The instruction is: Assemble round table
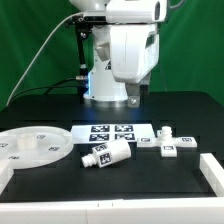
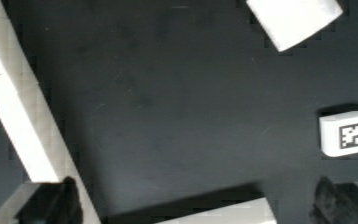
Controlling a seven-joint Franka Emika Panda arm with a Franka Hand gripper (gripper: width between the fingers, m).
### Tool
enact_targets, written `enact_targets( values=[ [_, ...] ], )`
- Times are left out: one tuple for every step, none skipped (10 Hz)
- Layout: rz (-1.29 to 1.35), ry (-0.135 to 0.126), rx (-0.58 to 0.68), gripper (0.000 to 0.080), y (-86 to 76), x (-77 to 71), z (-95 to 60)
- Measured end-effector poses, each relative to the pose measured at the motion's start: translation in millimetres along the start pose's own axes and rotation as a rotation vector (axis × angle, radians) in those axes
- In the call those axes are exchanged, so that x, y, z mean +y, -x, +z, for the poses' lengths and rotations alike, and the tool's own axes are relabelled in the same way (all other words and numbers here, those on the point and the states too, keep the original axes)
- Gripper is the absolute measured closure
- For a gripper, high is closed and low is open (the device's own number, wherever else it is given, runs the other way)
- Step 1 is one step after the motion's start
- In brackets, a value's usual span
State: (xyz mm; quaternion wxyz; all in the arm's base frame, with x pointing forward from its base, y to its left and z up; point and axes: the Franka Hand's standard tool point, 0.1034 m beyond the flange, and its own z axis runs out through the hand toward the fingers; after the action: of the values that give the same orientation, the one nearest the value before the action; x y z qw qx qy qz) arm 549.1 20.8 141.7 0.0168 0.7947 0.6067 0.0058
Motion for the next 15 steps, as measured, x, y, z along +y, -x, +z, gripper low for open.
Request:
enact_targets(
  values=[
    [-0.091, 0.005, 0.002, 0.0150, 14.5, -6.0, 10.0],
    [-0.205, 0.002, 0.002, 0.0150, 36.4, -13.8, 23.2],
    [-0.296, 0.002, 0.005, 0.0150, 56.3, -18.6, 36.9],
    [-0.375, 0.006, 0.010, 0.0150, 65.9, -18.2, 49.4],
    [-0.392, -0.004, 0.013, 0.0150, 69.8, -20.6, 60.3],
    [-0.381, -0.004, 0.012, 0.0150, 69.5, -19.7, 59.5],
    [-0.380, -0.004, 0.012, 0.0150, 69.8, -19.5, 59.5],
    [-0.384, -0.007, 0.012, 0.0150, 71.3, -20.5, 62.0],
    [-0.391, -0.024, 0.013, 0.0150, 78.7, -25.4, 74.2],
    [-0.382, -0.029, 0.016, 0.0150, 83.2, -28.9, 86.6],
    [-0.378, -0.038, 0.019, 0.0150, 85.0, -32.4, 95.9],
    [-0.372, -0.057, 0.022, 0.0150, 87.0, -37.5, 105.8],
    [-0.371, -0.077, 0.025, 0.0150, 85.9, -41.2, 117.9],
    [-0.360, -0.089, 0.027, 0.0150, 83.3, -44.9, 124.1],
    [-0.347, -0.100, 0.030, 0.0150, 78.9, -50.2, 128.8]
  ],
)
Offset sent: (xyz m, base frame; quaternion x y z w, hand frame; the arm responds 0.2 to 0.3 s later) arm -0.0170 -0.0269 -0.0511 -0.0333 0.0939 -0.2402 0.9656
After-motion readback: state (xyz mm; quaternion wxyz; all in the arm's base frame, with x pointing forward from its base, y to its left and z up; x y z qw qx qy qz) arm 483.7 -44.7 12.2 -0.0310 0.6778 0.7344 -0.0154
